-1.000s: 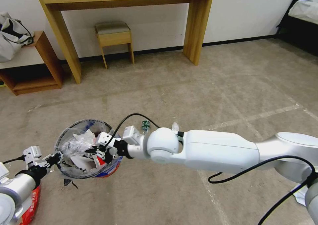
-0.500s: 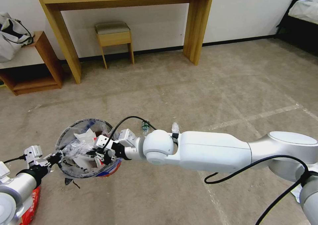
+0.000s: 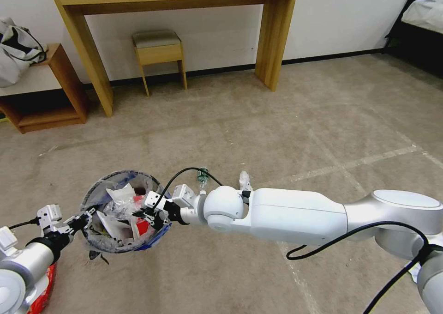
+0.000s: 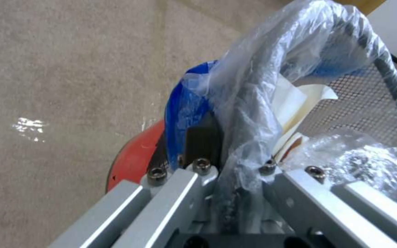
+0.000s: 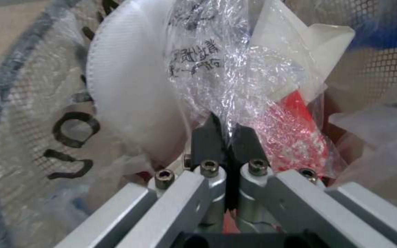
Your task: Pick up the trash bin and place the garbage on the floor into it.
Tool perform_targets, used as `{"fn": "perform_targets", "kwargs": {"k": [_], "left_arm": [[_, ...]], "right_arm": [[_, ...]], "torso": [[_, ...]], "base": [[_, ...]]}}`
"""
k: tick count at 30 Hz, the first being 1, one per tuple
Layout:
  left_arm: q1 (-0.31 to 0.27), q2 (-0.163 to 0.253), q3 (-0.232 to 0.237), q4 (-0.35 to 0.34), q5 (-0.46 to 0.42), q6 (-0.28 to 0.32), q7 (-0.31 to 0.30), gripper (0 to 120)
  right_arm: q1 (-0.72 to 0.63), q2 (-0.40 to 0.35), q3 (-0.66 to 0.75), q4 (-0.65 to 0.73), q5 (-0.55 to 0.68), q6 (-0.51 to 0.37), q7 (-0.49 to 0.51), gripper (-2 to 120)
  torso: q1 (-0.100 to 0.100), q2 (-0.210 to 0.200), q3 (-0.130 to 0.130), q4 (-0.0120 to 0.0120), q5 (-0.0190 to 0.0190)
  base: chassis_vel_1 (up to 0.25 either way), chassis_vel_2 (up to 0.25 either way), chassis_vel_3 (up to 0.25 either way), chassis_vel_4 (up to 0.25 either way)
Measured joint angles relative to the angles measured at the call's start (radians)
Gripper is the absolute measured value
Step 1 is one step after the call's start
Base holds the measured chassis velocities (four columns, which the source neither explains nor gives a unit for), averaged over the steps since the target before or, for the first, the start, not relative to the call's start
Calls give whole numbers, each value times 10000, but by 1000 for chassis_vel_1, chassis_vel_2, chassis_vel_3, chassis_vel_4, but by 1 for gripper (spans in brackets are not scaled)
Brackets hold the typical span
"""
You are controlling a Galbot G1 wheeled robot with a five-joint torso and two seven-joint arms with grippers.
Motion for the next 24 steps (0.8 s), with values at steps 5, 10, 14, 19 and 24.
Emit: {"fn": "perform_targets", "kwargs": {"k": [5,10,14,19,24], "left_arm": [[5,-11,1,53,9,0,13,1],[-5,-5,0,87,8,0,32,1],[-12,-16,10,99,17,0,38,1],[-12,-21,14,116,35,0,50,1],[-1,-11,9,123,41,-2,69,1]], "right_arm": [[-68,130,-16,-213,-6,-36,-6,0],[-68,149,-17,-311,-7,-51,-11,0],[-101,218,-18,-453,-8,-55,-11,0],[-136,295,-17,-570,-10,-73,-9,0],[-140,372,-17,-676,-12,-119,-6,0]], "torso": [[0,0,-1,0,-1],[0,0,0,0,0],[0,0,-1,0,0],[0,0,-1,0,0],[0,0,0,0,0]], "base": [[0,0,0,0],[0,0,0,0],[0,0,0,0],[0,0,0,0],[0,0,0,0]]}}
